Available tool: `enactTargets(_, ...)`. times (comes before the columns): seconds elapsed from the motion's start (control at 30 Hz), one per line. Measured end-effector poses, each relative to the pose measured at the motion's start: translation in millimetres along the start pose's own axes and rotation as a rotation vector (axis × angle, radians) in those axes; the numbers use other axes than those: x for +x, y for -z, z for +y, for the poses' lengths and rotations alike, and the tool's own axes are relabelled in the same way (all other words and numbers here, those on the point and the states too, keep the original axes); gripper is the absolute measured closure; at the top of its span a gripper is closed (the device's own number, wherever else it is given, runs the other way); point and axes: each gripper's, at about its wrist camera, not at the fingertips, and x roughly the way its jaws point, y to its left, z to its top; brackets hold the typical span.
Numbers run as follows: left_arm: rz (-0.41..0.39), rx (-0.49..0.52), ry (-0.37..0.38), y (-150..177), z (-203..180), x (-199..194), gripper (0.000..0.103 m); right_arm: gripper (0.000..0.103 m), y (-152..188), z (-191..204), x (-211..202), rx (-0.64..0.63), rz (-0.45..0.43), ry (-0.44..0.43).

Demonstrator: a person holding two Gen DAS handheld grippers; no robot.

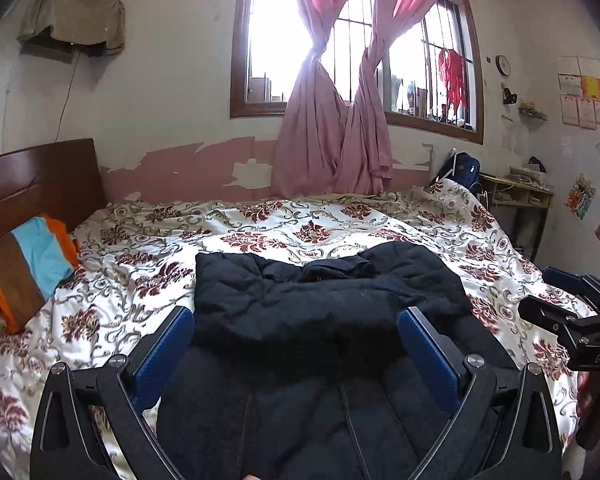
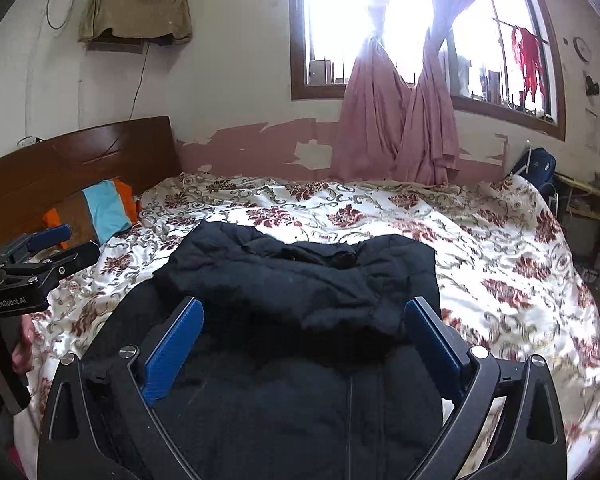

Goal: Fold large clothes
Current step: 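Open both tools and pull them back from the folded jacket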

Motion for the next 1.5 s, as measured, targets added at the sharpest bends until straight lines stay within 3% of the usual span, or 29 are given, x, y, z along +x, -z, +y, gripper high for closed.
enactTargets(0.33,0.005,-0.003,0.007,44.8,-11.4,-36.9,0.000,0.004,43.7,-0.2,-40.5,0.032,-0.011,0.021)
enactTargets(0.93,0.099,-0.007,-0.029,101.3,-15.7,-54.3,0.000,0.004,113.2,2.8,-73.7,0.014,-0.002,0.033)
enactTargets(1.2,0.145,-0.051,-0.027,129.1,0.0,-50.3,0.000,0.004,139.3,9.2,-69.0,-0.043,0.077,0.062)
enactTargets(1.5,0.194,-0.030,-0.022,178.5,27.1,-60.8,0.000,0.004,177.0,7.9,-60.6,-0.083,0.192,0.075)
